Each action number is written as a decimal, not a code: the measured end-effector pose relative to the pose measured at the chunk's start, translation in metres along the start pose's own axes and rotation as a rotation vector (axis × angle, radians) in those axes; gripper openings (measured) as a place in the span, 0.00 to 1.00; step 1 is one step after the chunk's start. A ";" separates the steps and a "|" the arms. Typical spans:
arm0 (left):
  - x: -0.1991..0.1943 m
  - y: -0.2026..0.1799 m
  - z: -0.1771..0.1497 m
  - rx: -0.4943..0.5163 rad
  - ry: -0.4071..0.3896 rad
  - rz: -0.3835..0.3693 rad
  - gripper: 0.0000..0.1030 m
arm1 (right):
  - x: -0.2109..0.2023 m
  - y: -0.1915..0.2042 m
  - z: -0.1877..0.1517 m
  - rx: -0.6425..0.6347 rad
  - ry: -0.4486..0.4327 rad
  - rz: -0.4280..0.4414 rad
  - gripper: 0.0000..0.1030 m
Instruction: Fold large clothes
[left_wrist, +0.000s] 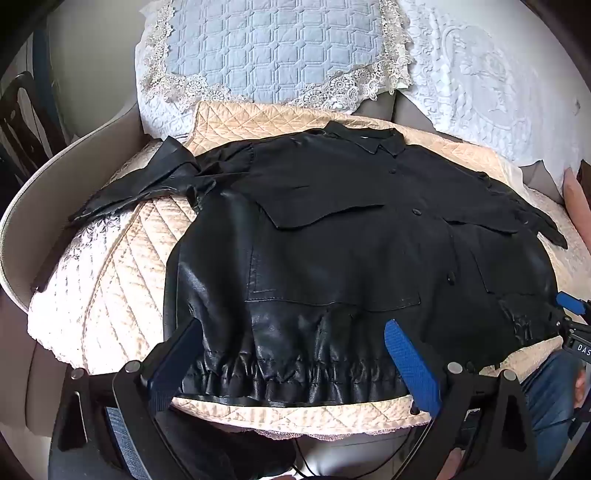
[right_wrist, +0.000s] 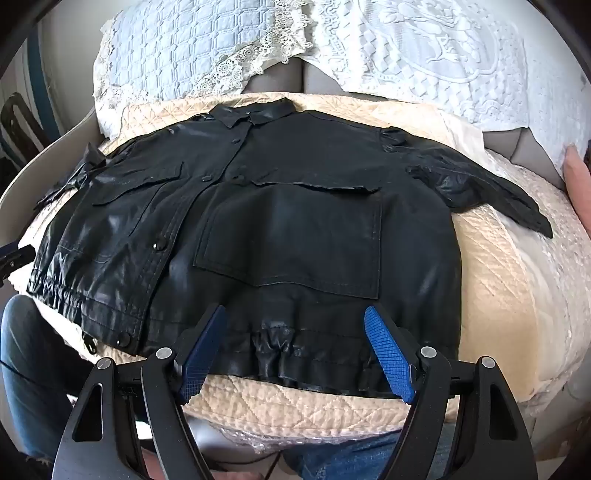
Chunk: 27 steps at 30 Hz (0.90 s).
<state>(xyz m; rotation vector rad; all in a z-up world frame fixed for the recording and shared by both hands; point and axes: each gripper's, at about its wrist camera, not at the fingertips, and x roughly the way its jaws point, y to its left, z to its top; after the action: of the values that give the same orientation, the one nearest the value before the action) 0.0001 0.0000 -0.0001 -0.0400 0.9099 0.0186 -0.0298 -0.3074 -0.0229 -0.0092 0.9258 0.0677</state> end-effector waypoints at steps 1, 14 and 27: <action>0.000 0.000 0.000 0.000 0.001 0.000 0.97 | 0.000 0.001 0.000 -0.002 0.000 0.002 0.75; -0.004 0.003 0.000 0.000 -0.008 -0.004 0.97 | -0.002 -0.001 0.001 -0.014 0.001 -0.009 0.75; -0.009 0.004 0.003 -0.005 -0.009 -0.007 0.97 | -0.001 0.003 0.003 -0.018 0.009 -0.007 0.75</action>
<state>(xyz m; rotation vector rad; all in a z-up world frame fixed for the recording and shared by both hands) -0.0027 0.0045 0.0088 -0.0476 0.9007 0.0144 -0.0281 -0.3045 -0.0205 -0.0291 0.9339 0.0693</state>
